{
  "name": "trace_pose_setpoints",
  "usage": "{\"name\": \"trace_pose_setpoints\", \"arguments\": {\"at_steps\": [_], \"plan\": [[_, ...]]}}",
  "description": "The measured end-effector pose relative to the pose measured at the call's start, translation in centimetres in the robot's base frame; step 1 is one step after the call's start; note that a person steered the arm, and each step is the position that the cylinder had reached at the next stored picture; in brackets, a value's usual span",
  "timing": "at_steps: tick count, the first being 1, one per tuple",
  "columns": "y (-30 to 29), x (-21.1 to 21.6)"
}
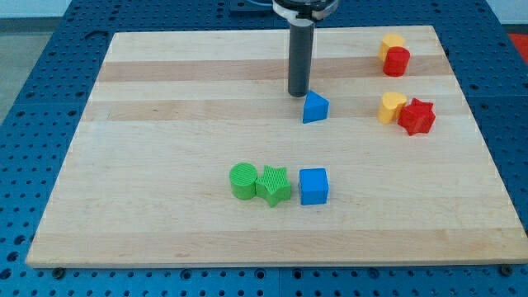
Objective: Push the blue triangle to the bottom right of the yellow heart
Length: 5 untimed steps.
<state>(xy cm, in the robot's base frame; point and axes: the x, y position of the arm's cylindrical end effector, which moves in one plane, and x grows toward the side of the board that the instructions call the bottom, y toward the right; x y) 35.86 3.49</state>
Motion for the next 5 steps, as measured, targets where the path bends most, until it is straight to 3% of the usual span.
{"name": "trace_pose_setpoints", "arguments": {"at_steps": [3,5], "plan": [[3.9,8.3],[3.9,8.3]]}}
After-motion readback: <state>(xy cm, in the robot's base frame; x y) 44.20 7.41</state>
